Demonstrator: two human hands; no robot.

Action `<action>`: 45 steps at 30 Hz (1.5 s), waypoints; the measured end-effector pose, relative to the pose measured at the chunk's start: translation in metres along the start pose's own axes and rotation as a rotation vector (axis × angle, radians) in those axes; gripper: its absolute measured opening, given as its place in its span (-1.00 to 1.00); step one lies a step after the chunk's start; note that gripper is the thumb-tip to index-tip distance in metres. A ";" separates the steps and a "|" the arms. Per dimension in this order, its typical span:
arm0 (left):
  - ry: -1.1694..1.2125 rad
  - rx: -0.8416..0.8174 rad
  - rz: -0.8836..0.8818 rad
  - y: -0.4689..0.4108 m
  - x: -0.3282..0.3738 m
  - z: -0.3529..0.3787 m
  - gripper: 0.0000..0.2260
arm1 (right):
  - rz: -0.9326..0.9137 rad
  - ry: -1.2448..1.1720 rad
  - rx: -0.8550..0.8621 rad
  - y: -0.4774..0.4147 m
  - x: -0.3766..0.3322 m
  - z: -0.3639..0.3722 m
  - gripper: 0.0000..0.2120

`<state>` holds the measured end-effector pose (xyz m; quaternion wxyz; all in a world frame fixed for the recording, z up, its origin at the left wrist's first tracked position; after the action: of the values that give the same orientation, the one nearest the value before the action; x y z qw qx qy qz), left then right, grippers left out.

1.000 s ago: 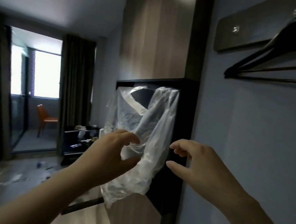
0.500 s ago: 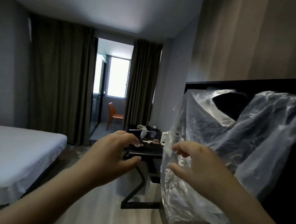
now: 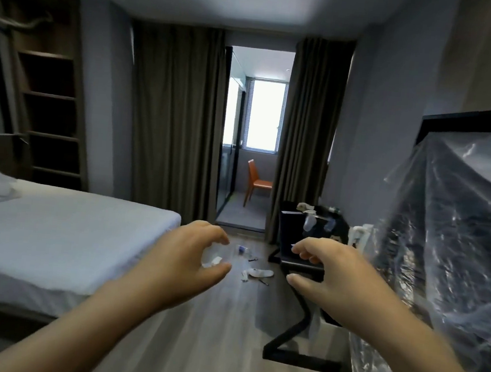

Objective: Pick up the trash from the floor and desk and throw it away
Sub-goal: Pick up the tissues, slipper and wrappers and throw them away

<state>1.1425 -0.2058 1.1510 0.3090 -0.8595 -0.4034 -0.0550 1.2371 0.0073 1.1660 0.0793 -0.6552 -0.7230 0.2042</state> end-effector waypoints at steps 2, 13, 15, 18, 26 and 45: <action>-0.003 -0.009 -0.027 -0.021 -0.024 0.013 -0.69 | -0.010 0.005 -0.022 -0.030 0.008 0.019 -0.58; 0.030 -0.057 -0.073 -0.158 -0.189 0.064 -0.71 | 0.056 0.010 -0.062 -0.207 0.040 0.117 -0.60; 0.023 -0.081 -0.086 -0.185 -0.219 0.071 -0.71 | 0.072 0.023 -0.076 -0.239 0.044 0.136 -0.61; 0.035 -0.104 -0.097 -0.224 -0.258 0.089 -0.72 | 0.090 0.020 -0.099 -0.284 0.054 0.164 -0.63; 0.042 -0.169 -0.117 -0.318 -0.341 0.150 -0.72 | 0.124 -0.014 -0.162 -0.392 0.105 0.236 -0.65; 0.008 -0.251 -0.194 -0.585 -0.458 0.301 -0.73 | 0.157 -0.142 -0.204 -0.645 0.294 0.359 -0.63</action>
<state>0.3643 -0.0513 1.0363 0.1941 -0.8481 -0.4733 -0.1381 0.4716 0.1897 1.0544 -0.0553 -0.6984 -0.6902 0.1811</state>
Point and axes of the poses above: each hand's wrist, its own y-axis away from the middle knuckle, its own z-axis out of the palm, x = y × z, the point moved 1 cm from there along -y, towards the middle knuckle, and after that the axes turned 7 degrees about -z, right-handed, at the moved point
